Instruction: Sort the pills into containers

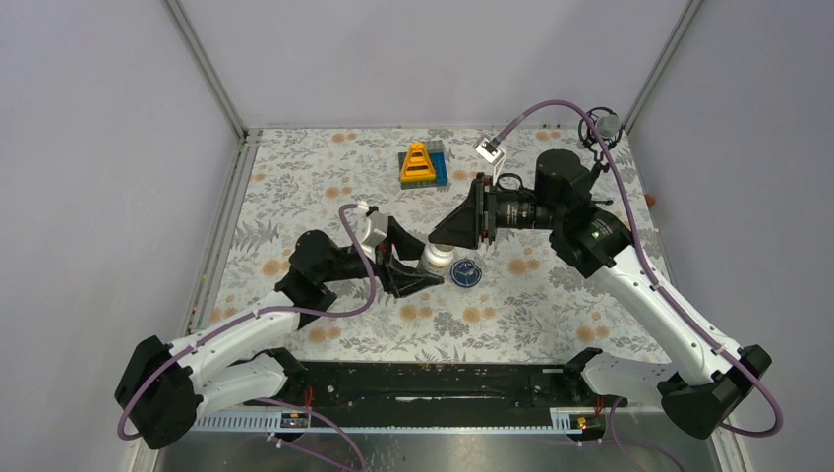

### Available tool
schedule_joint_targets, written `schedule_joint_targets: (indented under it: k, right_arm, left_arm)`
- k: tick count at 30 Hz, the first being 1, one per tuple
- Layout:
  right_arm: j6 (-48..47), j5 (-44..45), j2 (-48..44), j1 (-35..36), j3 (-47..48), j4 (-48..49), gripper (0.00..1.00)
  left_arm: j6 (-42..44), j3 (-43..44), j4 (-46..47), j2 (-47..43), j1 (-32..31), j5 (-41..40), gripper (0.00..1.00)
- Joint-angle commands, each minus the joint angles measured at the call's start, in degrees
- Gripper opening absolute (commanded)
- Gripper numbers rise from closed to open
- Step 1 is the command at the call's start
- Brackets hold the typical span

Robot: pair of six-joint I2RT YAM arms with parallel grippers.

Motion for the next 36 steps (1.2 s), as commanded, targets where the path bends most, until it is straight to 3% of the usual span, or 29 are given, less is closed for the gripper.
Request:
schedule_joint_targets:
  k: [1,5,15,25,31,36]
  right_arm:
    - [3.47,4.39,0.03,-2.59,2.7,0.0,0.52]
    - [0.41,12.06,1.18,-3.28,2.15,-3.3,0.55]
    - [-1.48,18.96,0.29,-3.49,3.78,-4.59,0.65]
    - [-3.09,19.38,0.15,-3.49,0.92,-5.73,0.66]
    - [-3.65,20.8,3.4,-3.44,-0.02,-7.72,0.65]
    - [-4.83,28.65,1.28,-3.52,1.29,-8.76,0.69]
  left_arm:
    - [4.76,1.49,0.19,-3.17,0.13,1.41,0.0]
    - [3.35,1.45,1.96,-4.08,0.14,3.11,0.0]
    - [1.39,0.4,5.08,-3.69,0.15,3.37,0.0]
    - [1.29,0.05,5.7,-3.8,0.15,1.11,0.0]
    - [3.01,-0.52,1.53,-2.28,0.13,-1.93,0.0]
    - [4.24,-1.77,-2.6,-1.14,0.14,-5.93,0.0]
